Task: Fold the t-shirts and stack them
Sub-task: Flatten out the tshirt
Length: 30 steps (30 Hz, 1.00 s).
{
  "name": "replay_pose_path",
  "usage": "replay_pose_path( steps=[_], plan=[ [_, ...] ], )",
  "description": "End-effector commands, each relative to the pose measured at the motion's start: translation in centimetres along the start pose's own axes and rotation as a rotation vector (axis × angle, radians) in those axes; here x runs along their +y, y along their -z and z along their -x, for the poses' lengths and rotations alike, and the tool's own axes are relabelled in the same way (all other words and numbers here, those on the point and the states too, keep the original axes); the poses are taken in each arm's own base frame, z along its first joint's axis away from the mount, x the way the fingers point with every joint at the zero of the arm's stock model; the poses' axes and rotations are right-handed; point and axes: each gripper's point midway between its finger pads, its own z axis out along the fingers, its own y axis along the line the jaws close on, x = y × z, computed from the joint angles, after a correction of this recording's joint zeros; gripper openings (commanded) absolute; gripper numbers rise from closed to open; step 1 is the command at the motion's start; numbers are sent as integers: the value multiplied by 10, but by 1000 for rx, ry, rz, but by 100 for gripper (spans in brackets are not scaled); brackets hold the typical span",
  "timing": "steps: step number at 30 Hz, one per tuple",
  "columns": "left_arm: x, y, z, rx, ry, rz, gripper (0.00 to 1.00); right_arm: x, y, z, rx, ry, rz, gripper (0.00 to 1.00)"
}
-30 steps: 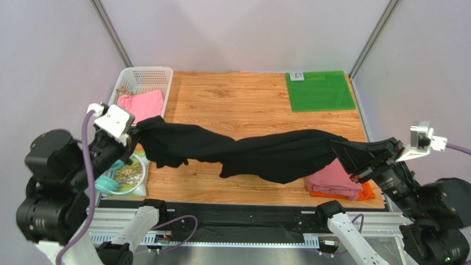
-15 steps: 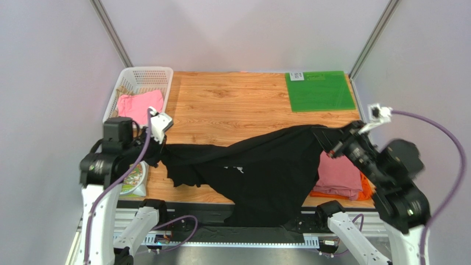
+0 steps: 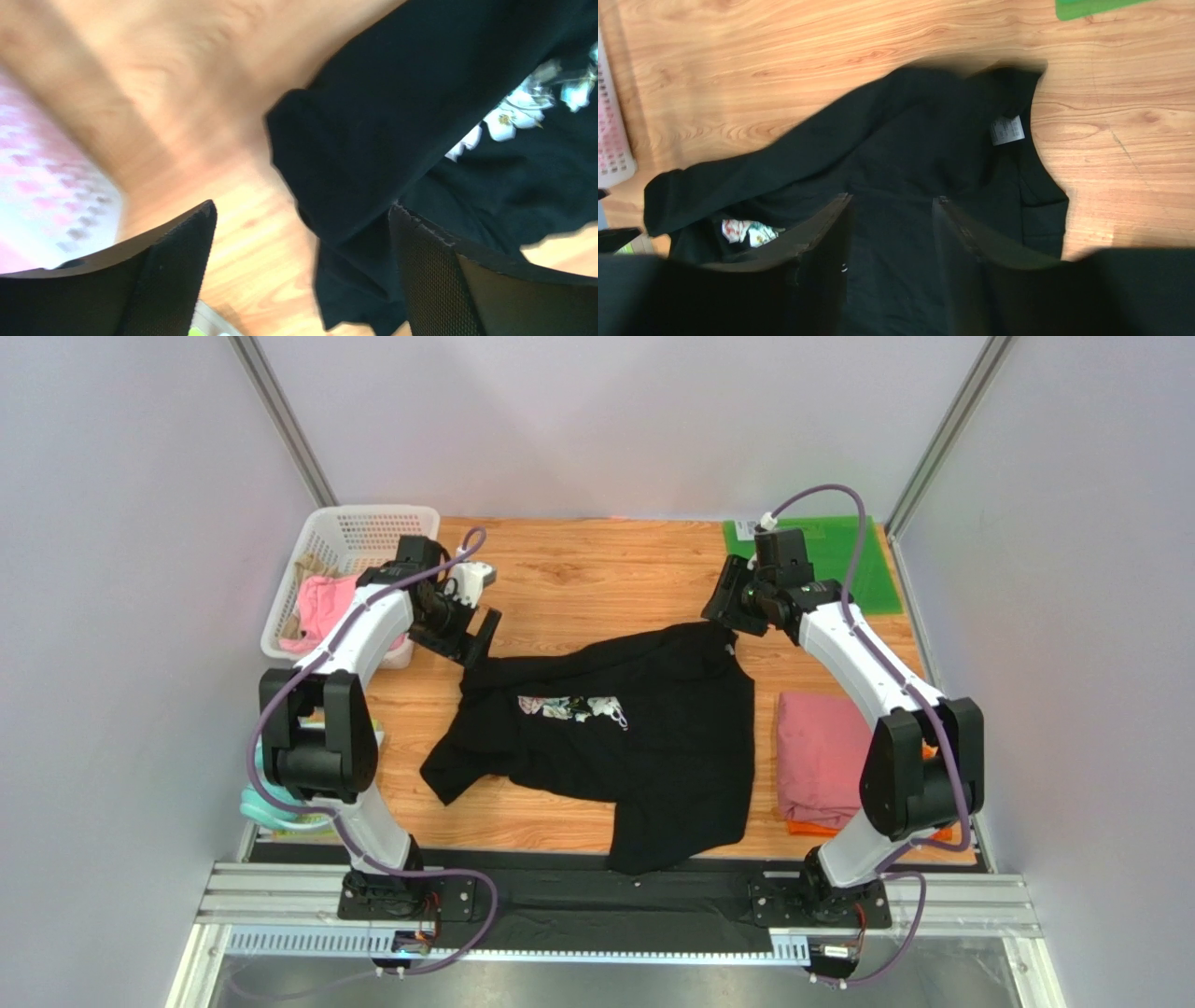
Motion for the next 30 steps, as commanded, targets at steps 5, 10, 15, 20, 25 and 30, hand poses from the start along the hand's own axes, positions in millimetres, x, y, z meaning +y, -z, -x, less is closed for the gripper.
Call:
replay_pose_path(
  steps=[5, 10, 15, 20, 25, 30],
  plan=[
    [-1, 85, 50, -328, -69, 154, 100, 5, 27, 42, -156, 53, -25, 62],
    [-51, 82, 1, -299, -176, 98, 100, -12, 42, -8, -80, 33, -29, 49],
    [-64, 47, -48, -188, -139, 37, 100, -34, 50, -70, 21, -6, -44, 43],
    [-62, 36, -53, -170, -119, 37, 100, -47, 62, -118, 90, -53, -25, 43],
    [-58, 33, -43, -168, -108, 44, 100, -61, 62, -145, 134, -81, -55, 45],
    [-56, 36, -37, -186, -110, 57, 100, -71, 50, -159, 167, -92, -80, 46]
  ],
)
